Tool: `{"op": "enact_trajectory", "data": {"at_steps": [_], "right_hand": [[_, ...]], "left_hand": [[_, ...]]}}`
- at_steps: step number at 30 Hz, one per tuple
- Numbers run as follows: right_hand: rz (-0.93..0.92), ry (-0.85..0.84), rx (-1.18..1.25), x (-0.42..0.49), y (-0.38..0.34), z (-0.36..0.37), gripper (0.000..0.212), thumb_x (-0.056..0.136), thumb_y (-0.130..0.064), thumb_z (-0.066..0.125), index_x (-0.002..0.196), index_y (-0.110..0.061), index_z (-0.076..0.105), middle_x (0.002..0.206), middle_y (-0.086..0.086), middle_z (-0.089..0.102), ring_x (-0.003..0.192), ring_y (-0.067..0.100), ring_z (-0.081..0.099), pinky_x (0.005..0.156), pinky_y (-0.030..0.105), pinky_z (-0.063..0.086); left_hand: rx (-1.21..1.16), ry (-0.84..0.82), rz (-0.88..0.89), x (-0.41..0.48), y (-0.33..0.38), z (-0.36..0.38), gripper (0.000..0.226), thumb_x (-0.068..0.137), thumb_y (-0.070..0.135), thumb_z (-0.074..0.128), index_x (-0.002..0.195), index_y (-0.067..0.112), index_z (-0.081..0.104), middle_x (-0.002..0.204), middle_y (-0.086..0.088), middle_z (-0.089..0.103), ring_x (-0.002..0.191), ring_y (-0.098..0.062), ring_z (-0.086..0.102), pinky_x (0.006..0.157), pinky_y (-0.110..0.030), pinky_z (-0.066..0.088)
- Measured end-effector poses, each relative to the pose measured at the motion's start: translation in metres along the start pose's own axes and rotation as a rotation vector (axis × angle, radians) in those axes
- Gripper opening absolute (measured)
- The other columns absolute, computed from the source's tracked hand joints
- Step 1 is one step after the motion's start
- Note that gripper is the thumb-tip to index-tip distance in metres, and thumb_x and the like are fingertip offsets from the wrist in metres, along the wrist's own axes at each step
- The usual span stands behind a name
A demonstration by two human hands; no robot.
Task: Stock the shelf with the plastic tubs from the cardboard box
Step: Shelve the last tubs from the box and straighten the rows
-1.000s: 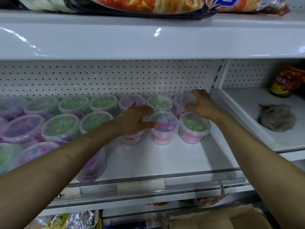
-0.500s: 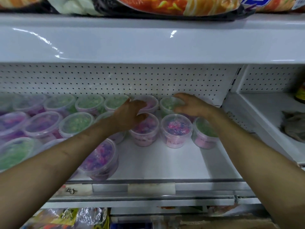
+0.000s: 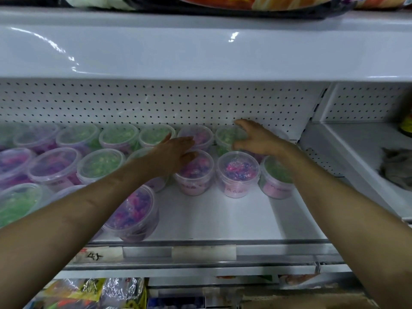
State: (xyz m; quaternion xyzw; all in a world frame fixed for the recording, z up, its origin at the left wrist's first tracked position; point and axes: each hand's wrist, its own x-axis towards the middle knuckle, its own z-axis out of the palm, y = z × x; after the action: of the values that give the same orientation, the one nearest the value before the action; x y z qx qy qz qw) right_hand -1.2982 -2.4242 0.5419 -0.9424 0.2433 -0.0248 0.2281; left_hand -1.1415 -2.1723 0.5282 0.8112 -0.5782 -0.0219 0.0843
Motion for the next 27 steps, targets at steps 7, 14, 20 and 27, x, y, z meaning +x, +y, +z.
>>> {"op": "enact_trajectory", "data": {"at_steps": [7, 14, 20, 27], "right_hand": [[0.016, 0.039, -0.069, 0.006, 0.004, 0.002, 0.108, 0.060, -0.085, 0.076, 0.145, -0.025, 0.047, 0.144, 0.010, 0.047, 0.132, 0.030, 0.045, 0.104, 0.043, 0.045], [0.029, -0.002, 0.017, -0.006, 0.003, 0.004, 0.097, 0.074, -0.063, 0.077, 0.156, -0.029, 0.039, 0.155, 0.005, 0.042, 0.141, 0.025, 0.043, 0.111, 0.043, 0.043], [0.002, 0.004, 0.039, -0.008, 0.000, 0.007, 0.091, 0.085, -0.057, 0.074, 0.161, -0.030, 0.031, 0.164, 0.008, 0.030, 0.149, 0.028, 0.032, 0.117, 0.045, 0.036], [0.055, 0.071, -0.132, -0.003, -0.006, 0.008, 0.107, 0.067, -0.084, 0.061, 0.153, -0.024, 0.042, 0.151, 0.016, 0.041, 0.137, 0.034, 0.045, 0.107, 0.043, 0.043]], "left_hand": [[-0.033, -0.032, 0.018, 0.003, -0.008, -0.001, 0.093, 0.090, 0.076, 0.018, 0.155, 0.016, 0.046, 0.161, -0.005, 0.043, 0.151, -0.021, 0.031, 0.125, -0.043, 0.003], [0.020, -0.136, 0.136, 0.004, -0.025, 0.004, 0.047, 0.096, 0.033, 0.045, 0.112, 0.003, 0.077, 0.127, -0.030, 0.067, 0.115, -0.047, 0.067, 0.087, -0.083, 0.043], [-0.056, -0.005, 0.027, -0.003, -0.011, -0.002, 0.075, 0.089, 0.052, 0.051, 0.138, -0.005, 0.059, 0.148, -0.026, 0.053, 0.137, -0.039, 0.052, 0.119, -0.044, 0.031], [-0.081, 0.029, 0.012, -0.007, -0.021, -0.009, 0.072, 0.087, 0.056, 0.054, 0.139, 0.005, 0.061, 0.139, -0.016, 0.059, 0.127, -0.037, 0.057, 0.112, -0.037, 0.037]]}}
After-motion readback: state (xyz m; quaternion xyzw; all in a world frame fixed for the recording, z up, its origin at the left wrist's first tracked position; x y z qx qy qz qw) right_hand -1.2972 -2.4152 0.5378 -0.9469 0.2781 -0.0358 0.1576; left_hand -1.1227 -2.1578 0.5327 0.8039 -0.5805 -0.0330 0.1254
